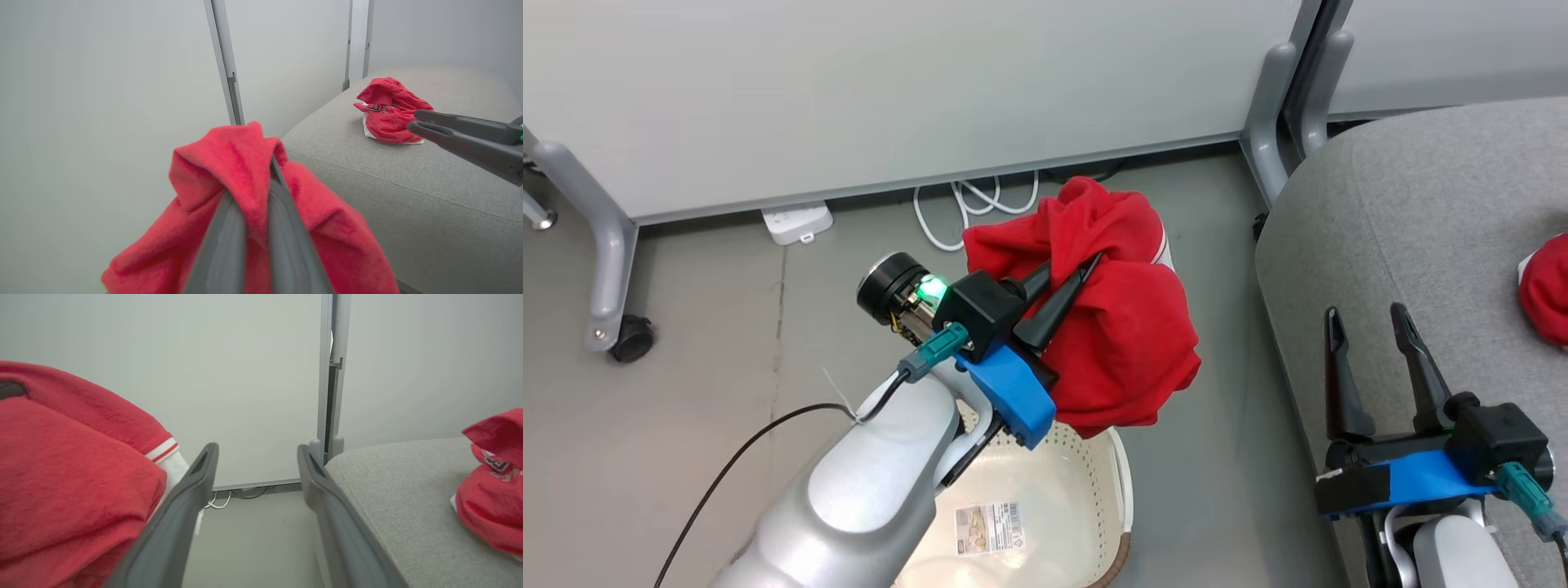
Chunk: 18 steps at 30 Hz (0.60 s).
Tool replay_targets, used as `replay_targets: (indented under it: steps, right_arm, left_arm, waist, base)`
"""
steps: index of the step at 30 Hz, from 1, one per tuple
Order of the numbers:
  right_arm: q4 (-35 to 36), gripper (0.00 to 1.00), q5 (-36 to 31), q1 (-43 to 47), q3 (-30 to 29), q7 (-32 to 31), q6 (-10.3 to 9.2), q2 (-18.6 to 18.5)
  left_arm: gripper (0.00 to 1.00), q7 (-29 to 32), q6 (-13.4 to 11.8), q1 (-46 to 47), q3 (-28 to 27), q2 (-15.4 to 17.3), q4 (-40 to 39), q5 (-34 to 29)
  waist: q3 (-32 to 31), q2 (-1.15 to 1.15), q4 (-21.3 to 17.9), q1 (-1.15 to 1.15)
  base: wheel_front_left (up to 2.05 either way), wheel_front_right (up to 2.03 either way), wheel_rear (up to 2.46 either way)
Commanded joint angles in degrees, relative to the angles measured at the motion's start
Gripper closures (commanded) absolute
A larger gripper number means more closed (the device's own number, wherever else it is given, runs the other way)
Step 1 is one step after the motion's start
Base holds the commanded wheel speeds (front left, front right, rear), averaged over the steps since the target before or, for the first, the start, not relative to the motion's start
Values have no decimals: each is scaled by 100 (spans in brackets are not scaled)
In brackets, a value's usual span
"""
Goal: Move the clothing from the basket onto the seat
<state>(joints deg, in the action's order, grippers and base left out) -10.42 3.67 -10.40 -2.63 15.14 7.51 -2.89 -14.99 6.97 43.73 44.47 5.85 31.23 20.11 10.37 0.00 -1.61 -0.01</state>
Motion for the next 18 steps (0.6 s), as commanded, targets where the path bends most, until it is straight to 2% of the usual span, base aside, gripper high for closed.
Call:
replay_targets:
  steps: [1,10,18]
  right_arm:
    - [-18,0,34,106,35,0,-4,3]
    - [-41,0,112,268,145,0,-4,3]
    - [61,0,145,262,431,0,-4,3]
  left_arm:
    - [100,-28,7,88,-24,-2,9,0]
    - [100,-29,20,110,59,18,88,71]
    - [100,-29,25,161,75,43,116,96]
  waist:
    - [-117,0,-39,1]
    - [-367,0,-108,1]
    - [-339,0,-112,1]
  base:
    - [0,0,0]
    - [0,0,0]
    - [0,0,0]
